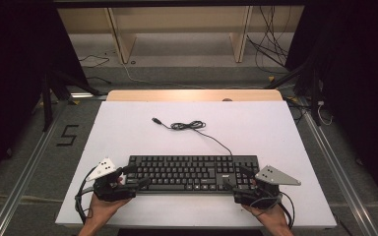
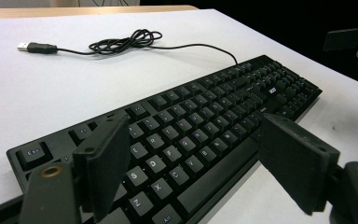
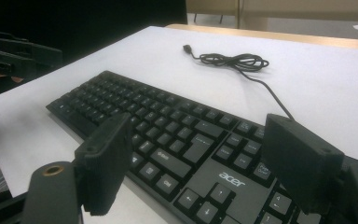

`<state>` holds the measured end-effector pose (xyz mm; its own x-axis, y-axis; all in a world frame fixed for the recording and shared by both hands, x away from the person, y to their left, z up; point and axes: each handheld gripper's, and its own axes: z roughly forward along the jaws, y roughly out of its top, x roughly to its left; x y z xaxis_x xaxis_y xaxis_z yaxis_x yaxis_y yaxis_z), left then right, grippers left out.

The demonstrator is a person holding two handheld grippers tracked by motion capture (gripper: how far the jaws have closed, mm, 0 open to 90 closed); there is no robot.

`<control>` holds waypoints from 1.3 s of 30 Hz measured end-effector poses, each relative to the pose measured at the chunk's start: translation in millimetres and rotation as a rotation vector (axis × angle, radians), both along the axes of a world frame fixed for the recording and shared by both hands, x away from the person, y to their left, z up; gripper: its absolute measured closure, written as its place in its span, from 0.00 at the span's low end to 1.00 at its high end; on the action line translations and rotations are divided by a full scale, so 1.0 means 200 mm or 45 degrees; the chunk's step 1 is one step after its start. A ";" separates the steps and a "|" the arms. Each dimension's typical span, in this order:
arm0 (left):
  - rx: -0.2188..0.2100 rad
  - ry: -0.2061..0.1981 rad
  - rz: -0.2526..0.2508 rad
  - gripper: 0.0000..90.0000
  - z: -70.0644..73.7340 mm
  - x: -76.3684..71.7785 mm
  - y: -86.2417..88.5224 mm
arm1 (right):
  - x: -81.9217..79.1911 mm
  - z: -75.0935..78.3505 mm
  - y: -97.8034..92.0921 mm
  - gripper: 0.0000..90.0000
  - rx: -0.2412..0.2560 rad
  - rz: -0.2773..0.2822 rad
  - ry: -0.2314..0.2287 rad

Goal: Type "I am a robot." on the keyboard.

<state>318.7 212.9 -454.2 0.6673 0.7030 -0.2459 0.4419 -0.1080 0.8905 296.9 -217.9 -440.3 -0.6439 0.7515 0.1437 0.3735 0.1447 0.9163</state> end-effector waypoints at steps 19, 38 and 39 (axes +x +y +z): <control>-0.006 -0.002 0.013 0.27 0.00 0.00 0.01 | 0.03 0.01 0.07 0.29 0.021 0.041 0.030; -0.011 0.005 0.034 0.27 0.00 0.00 0.02 | 0.19 0.01 0.34 0.33 -0.079 0.156 0.081; -0.011 0.006 0.035 0.27 0.00 0.00 0.02 | 0.20 0.01 0.35 0.33 -0.083 0.163 0.084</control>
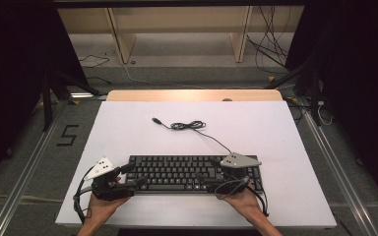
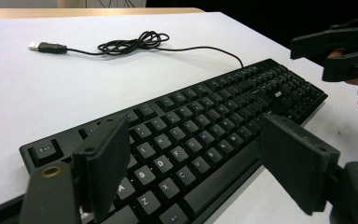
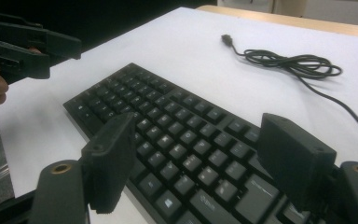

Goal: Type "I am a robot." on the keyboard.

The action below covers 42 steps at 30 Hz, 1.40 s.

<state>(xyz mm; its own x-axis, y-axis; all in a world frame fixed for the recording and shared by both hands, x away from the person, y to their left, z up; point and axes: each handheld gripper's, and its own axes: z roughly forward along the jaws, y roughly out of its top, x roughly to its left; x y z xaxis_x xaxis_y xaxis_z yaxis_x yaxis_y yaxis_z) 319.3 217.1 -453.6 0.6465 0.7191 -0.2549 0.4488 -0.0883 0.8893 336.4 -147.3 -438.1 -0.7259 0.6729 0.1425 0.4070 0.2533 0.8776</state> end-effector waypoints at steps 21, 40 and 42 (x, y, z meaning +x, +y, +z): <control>0.008 0.009 0.007 0.27 0.00 0.00 0.01 | 0.15 -0.02 0.22 0.46 -0.075 0.066 0.054; 0.012 0.010 0.009 0.27 0.00 0.00 0.01 | 0.23 -0.06 0.34 0.86 -0.135 0.109 0.136; 0.011 0.011 0.009 0.27 0.00 0.00 0.01 | 0.23 -0.06 0.34 0.86 -0.135 0.109 0.136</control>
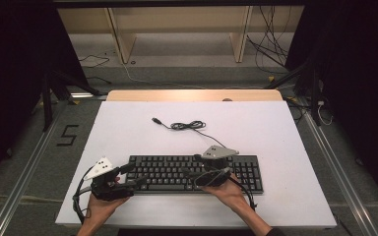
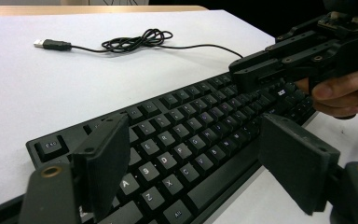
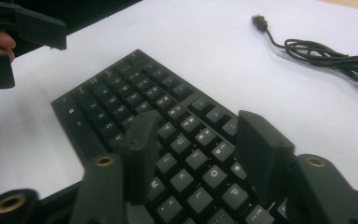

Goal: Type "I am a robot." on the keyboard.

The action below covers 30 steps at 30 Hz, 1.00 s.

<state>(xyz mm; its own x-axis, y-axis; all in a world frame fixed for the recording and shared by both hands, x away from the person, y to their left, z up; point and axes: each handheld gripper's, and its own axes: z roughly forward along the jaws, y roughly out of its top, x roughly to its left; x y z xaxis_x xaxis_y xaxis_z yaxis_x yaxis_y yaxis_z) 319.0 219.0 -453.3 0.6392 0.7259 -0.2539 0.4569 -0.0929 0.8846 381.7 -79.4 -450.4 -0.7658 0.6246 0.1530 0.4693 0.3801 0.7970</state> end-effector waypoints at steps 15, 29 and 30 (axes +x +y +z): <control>0.002 0.002 0.001 0.27 0.00 0.00 0.00 | 0.03 -0.03 0.03 1.00 -0.029 -0.013 0.045; 0.003 0.004 0.000 0.27 0.00 0.00 0.00 | 0.06 -0.07 0.06 1.00 -0.092 -0.028 0.078; 0.004 0.004 0.001 0.27 0.00 0.00 0.00 | 0.06 -0.07 0.06 1.00 -0.100 -0.031 0.080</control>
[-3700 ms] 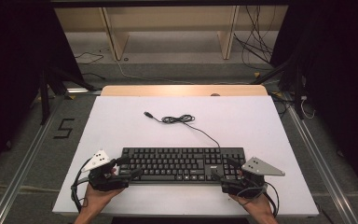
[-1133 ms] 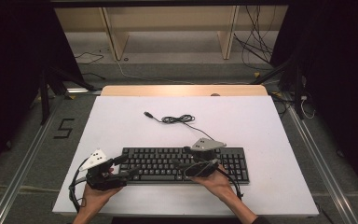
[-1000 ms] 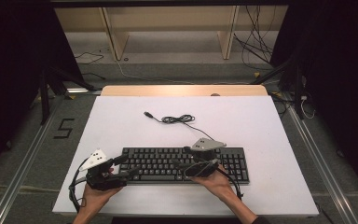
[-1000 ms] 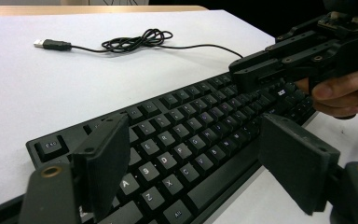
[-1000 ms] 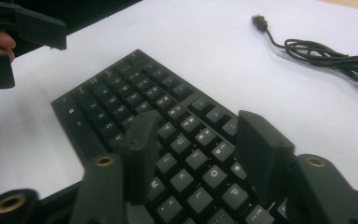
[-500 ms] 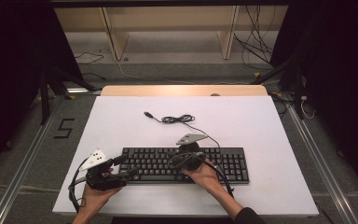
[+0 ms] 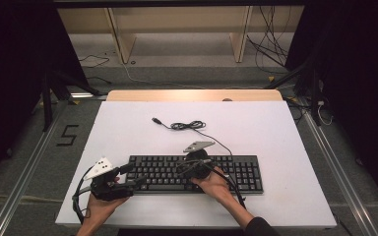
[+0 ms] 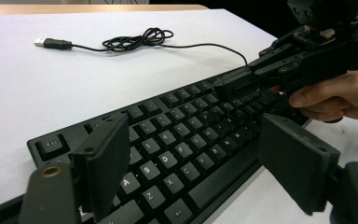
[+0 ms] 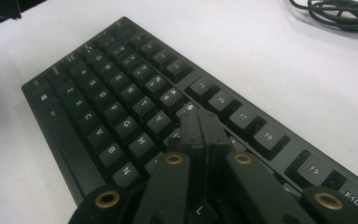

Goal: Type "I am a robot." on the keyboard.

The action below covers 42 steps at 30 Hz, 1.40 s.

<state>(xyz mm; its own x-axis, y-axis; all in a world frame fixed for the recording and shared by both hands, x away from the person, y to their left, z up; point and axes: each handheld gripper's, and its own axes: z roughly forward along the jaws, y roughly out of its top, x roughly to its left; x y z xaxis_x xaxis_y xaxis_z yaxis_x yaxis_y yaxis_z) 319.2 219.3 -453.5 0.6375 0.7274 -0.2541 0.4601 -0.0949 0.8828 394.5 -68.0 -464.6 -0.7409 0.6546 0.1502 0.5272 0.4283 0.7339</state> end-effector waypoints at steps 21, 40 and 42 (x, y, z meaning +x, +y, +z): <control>0.001 -0.001 -0.001 0.27 0.00 0.00 0.00 | 0.02 -0.04 0.02 1.00 -0.054 0.002 0.030; 0.003 -0.002 0.001 0.27 0.00 0.00 0.00 | 0.00 -0.06 0.04 1.00 -0.095 -0.008 0.003; 0.003 -0.002 0.001 0.27 0.00 0.00 0.00 | 0.00 -0.06 0.04 1.00 -0.087 -0.015 0.012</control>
